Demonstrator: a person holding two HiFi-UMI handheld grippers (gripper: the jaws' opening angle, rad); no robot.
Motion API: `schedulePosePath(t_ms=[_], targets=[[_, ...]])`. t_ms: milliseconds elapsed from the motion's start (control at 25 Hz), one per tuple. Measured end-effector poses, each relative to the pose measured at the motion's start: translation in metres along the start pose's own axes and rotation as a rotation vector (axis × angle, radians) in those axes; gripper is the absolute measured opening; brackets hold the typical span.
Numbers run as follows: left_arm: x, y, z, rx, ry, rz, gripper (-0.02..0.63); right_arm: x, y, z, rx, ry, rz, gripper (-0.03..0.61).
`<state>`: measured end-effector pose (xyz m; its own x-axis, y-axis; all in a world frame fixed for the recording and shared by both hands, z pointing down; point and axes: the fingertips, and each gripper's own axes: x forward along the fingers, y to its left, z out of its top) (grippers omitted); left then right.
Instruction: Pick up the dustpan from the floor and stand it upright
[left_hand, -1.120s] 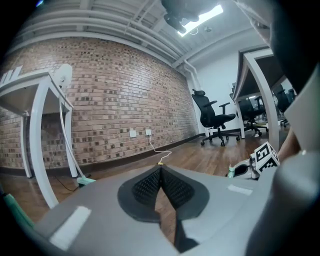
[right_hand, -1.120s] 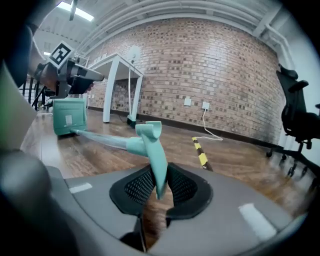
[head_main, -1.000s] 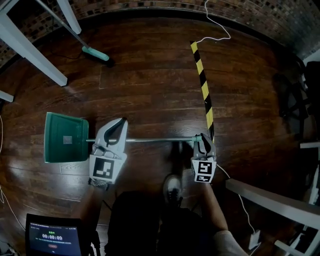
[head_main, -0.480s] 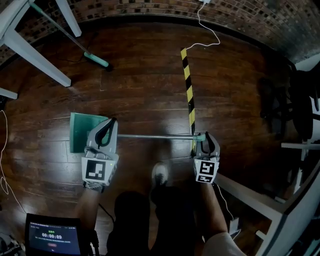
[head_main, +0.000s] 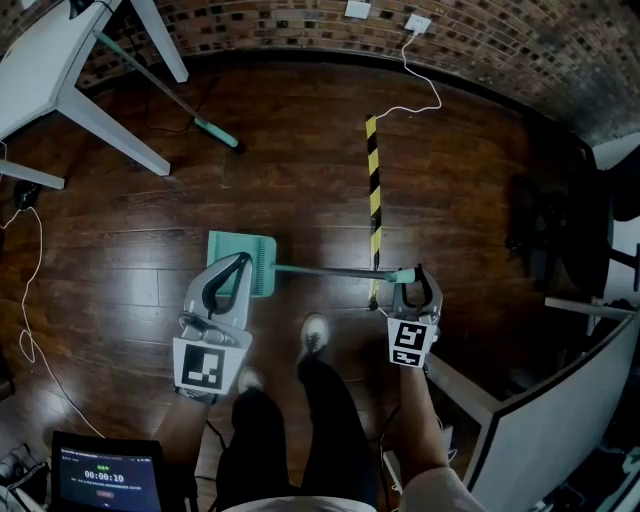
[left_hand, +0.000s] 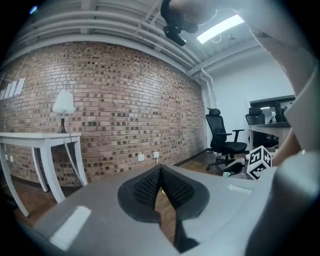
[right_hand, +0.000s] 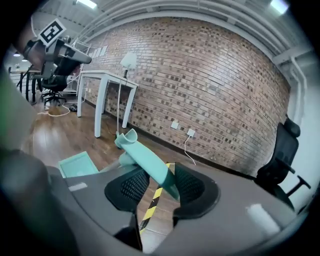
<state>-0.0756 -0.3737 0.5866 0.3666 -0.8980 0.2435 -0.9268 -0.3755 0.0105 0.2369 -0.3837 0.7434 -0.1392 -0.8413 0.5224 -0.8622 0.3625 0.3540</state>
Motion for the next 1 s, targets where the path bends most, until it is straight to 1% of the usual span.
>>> schedulePosePath(t_ms=[200, 280, 360, 520, 720, 800, 840, 1000], targets=[[-0.007, -0.007, 0.050, -0.006, -0.011, 0.014, 0.002, -0.021, -0.014, 0.036, -0.073, 0.038, 0.008, 0.176], [-0.013, -0.006, 0.069, -0.016, -0.018, 0.022, 0.002, -0.028, -0.013, 0.051, -0.109, 0.053, 0.022, 0.183], [-0.022, -0.003, 0.084, -0.021, -0.014, 0.029, 0.002, -0.033, -0.005, 0.064, -0.165, 0.071, 0.052, 0.192], [-0.042, 0.000, 0.108, -0.012, -0.016, 0.032, 0.002, -0.037, 0.025, 0.092, -0.266, 0.062, 0.119, 0.209], [-0.070, 0.015, 0.130, -0.009, -0.022, 0.063, 0.002, -0.048, 0.064, 0.112, -0.327, 0.072, 0.181, 0.224], [-0.081, 0.020, 0.137, -0.016, -0.022, 0.078, 0.002, -0.055, 0.077, 0.117, -0.327, 0.088, 0.215, 0.235], [-0.086, 0.023, 0.141, -0.018, -0.019, 0.086, 0.002, -0.059, 0.082, 0.120, -0.310, 0.096, 0.233, 0.243], [-0.100, 0.031, 0.152, -0.012, -0.037, 0.105, 0.002, -0.072, 0.089, 0.125, -0.165, 0.132, 0.264, 0.276]])
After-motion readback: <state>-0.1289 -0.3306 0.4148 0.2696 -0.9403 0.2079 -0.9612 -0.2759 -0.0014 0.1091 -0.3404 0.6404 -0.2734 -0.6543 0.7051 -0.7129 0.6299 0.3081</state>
